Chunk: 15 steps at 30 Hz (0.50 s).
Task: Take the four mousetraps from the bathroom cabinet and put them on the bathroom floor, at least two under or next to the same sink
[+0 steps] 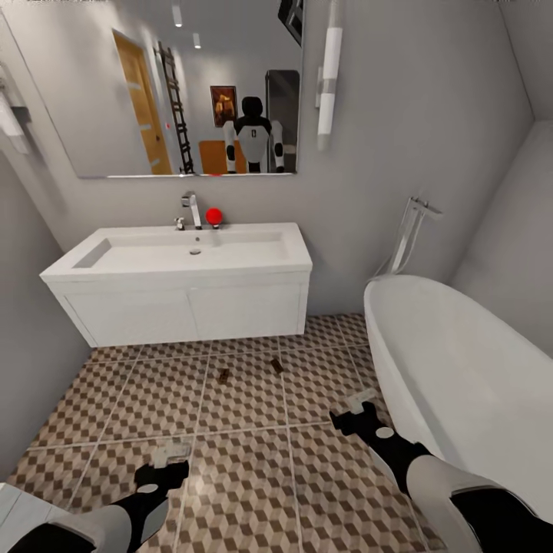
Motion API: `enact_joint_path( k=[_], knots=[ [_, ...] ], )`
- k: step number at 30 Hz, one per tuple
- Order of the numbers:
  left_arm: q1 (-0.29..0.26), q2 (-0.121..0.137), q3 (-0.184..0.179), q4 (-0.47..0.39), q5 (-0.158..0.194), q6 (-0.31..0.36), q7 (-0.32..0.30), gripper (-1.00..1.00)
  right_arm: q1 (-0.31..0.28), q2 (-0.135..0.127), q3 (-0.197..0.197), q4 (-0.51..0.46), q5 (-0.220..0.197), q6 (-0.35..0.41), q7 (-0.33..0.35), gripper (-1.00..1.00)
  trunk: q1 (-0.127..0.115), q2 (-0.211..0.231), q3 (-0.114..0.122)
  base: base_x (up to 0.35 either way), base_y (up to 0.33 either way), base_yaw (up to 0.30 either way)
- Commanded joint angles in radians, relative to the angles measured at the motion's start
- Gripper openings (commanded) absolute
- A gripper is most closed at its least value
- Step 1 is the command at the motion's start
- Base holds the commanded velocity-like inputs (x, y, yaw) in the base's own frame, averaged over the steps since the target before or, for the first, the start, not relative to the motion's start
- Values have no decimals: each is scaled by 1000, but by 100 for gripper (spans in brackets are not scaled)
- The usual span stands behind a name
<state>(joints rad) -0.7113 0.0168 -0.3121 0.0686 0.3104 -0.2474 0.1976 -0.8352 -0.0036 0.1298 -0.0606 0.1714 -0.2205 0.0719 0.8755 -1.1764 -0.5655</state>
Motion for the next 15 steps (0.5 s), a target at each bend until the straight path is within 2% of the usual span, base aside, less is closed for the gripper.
enact_joint_path(
  k=[1,5,6,7,9,11,15],
  knots=[
    [2,0,-8,4,6,-7,0,100,-1,-1,6,12,0,-25,0,100,0,-1,0,0,0,0],
    [6,13,-8,3,7,-9,-21,100,12,-1,6,33,-1,-74,0,100,0,-1,1,0,0,0],
    [11,27,-7,5,7,-10,-109,100,45,-3,5,37,-1,-99,0,100,0,-1,1,0,0,0],
    [14,33,-7,5,7,-10,-133,100,50,-5,5,37,-1,-103,0,100,0,-1,1,0,0,0],
    [28,68,-7,5,7,-9,-232,100,67,-11,5,39,-1,-126,0,100,0,-1,1,0,0,0],
    [35,94,-7,5,8,-9,-290,100,81,-16,5,39,-1,-139,0,100,0,-1,1,0,0,0],
    [51,125,-7,6,9,-10,-346,100,101,-26,5,40,-1,-155,0,100,0,-1,1,0,0,0]
  ],
)
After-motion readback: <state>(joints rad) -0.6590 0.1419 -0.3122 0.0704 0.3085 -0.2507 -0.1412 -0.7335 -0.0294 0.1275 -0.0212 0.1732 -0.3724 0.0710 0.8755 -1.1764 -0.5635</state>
